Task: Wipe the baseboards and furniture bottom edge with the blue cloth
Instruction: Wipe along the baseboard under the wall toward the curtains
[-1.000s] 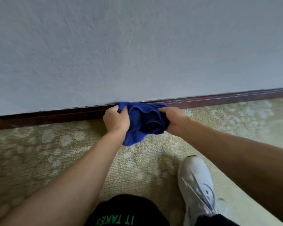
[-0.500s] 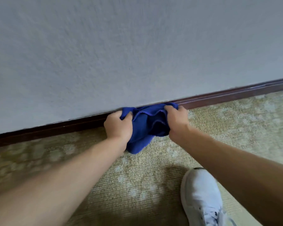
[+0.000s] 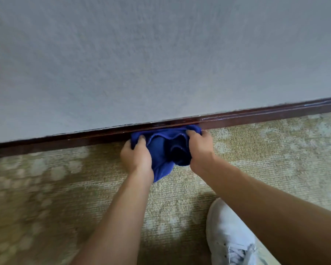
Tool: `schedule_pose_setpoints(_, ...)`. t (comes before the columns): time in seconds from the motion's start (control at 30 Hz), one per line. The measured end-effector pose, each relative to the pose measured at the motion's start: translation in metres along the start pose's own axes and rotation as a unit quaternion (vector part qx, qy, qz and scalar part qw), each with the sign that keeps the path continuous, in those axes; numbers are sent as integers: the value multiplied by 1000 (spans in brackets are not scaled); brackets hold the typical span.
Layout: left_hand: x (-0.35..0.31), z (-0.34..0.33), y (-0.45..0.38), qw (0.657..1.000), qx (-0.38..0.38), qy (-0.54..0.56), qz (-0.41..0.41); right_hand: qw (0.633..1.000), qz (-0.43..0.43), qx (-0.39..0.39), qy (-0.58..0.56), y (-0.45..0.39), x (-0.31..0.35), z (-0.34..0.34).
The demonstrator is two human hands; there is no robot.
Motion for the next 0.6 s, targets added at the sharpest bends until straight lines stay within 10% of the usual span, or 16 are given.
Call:
schedule_pose_setpoints(0.23, -7, 36, -36, 975, -189, 97, 68, 977, -122, 177, 7, 30, -34, -62)
schedule_pose_setpoints(0.47, 3, -14, -4, 995, -20, -69, -73, 999, -44, -17, -11, -16, 7, 18)
schedule_pose_setpoints(0.6, -16, 14, -6, 985, -146, 15, -91, 995, -66, 69, -7, 1, -3, -16)
Point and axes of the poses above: each hand's wrist, its own y-axis away from the middle knuckle, its own z-axis out of the back of the hand, x = y × z, the point moved 5 cm from there along -y, towards the middle knuckle, and after that the axes turned 13 degrees about -y, right-handed, at the moved point
